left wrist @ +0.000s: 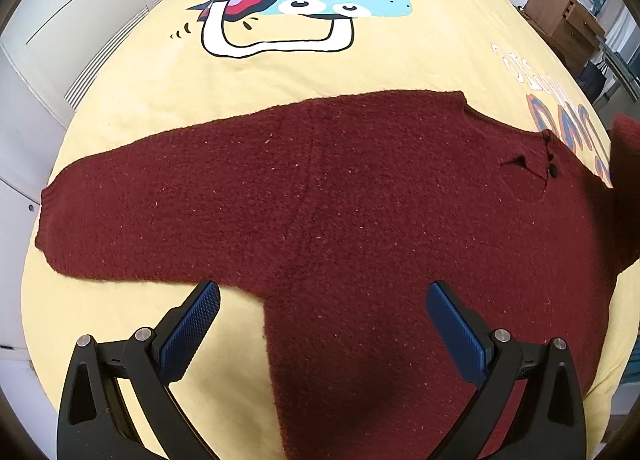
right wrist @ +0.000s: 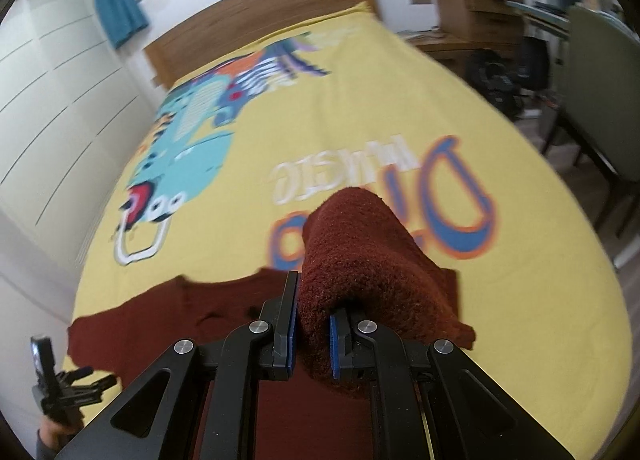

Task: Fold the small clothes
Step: 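Fold the held sleeve across the sweater body with the right tool, release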

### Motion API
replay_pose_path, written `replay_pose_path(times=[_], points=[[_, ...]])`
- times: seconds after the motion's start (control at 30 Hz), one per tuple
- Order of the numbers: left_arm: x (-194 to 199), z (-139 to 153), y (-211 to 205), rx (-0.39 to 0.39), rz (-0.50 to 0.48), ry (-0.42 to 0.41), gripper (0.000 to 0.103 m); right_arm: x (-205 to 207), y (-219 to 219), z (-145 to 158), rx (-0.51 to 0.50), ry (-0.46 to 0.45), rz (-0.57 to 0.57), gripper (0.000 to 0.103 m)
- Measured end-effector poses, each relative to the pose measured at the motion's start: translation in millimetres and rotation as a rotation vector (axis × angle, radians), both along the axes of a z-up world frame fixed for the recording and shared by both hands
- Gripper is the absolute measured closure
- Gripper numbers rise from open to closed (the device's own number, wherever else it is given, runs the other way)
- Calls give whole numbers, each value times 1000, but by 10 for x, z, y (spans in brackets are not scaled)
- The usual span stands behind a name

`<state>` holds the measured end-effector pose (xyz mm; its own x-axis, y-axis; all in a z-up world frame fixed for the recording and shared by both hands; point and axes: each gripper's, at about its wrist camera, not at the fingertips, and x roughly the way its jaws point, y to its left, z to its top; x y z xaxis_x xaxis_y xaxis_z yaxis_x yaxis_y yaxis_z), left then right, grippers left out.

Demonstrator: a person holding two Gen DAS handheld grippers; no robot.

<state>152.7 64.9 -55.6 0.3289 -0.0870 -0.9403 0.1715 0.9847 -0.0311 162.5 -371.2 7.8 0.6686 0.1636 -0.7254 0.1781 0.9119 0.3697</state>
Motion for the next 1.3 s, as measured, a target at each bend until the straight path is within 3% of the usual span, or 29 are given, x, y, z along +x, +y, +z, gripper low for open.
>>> replay_pose_path(times=[0.2, 0.47, 0.77, 0.83, 0.9, 0.93, 1.07, 1.17, 1.3], points=[[17, -74, 34, 2, -4, 17, 2, 196, 666, -234, 11, 54, 116, 91], [11, -195, 35, 25, -18, 35, 2, 82, 1290, -1047, 11, 234, 202, 90], [-20, -299, -21, 73, -21, 50, 2, 3, 1431, -1518, -11, 397, 218, 83], [-28, -310, -38, 78, -22, 51, 2, 3, 1439, -1506, -26, 396, 223, 71], [-36, -317, -49, 88, -21, 52, 2, 7, 1455, -1482, -57, 390, 218, 24], [-42, -322, -56, 95, -21, 54, 1, 11, 1452, -1453, -77, 388, 214, 16], [-54, -321, -62, 105, -22, 52, 1, -29, 1393, -1414, -104, 365, 178, 13], [-63, -313, -73, 112, -21, 48, 1, -82, 1327, -1427, -112, 367, 162, 0], [-73, -294, -91, 110, -34, 38, 1, -210, 1189, -1395, -124, 357, 157, 0]])
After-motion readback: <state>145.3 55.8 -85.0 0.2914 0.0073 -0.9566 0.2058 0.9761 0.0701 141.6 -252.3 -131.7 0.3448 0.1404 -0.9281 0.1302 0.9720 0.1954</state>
